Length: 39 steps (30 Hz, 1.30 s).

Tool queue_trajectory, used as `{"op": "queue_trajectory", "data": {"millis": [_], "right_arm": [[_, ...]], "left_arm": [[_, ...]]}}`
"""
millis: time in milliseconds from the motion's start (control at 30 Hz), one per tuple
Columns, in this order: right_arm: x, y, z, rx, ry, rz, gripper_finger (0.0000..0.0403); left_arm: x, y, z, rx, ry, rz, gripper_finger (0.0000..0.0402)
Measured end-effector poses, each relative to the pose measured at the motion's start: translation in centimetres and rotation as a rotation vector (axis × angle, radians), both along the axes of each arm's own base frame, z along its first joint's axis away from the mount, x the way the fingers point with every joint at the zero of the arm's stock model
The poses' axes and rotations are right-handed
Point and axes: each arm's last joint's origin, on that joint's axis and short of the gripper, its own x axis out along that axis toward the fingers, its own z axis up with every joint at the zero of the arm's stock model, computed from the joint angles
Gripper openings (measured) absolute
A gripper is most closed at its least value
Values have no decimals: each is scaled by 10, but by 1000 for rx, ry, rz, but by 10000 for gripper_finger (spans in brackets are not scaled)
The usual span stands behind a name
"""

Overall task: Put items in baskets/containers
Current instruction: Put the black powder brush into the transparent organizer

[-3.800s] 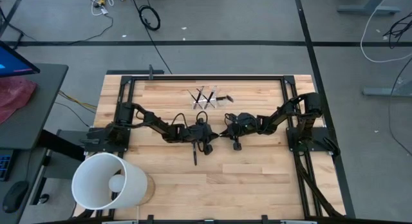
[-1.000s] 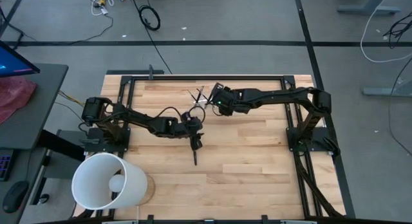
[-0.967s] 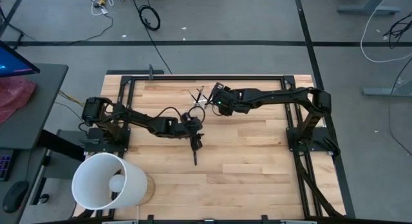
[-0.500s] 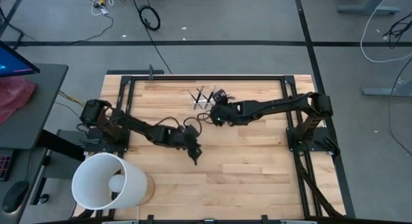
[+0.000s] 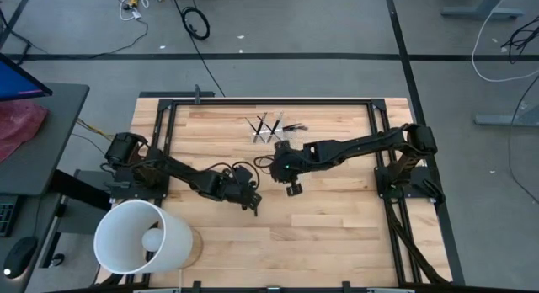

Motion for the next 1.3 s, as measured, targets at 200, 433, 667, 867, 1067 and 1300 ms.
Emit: {"op": "queue_trajectory", "data": {"millis": [200, 433, 667, 867, 1067, 1300], "right_arm": [[-2, 15, -31, 138, -143, 102, 130], [-25, 15, -76, 304, -284, -72, 130], [-58, 12, -110, 428, -353, -181, 130], [-68, 12, -115, 448, -437, -171, 130], [-66, 12, -109, 453, -504, -150, 130], [-66, 12, -110, 436, -501, -137, 130]], "left_arm": [[6, 4, -20, -21, 31, 43, 140], [11, 11, -30, -26, 48, 36, 140], [12, 20, -31, -6, 87, -17, 131], [10, 22, -33, 55, 134, -67, 75], [11, 28, -33, 246, 149, -55, 13], [12, 48, 1, 371, 66, 5, 7]]}}
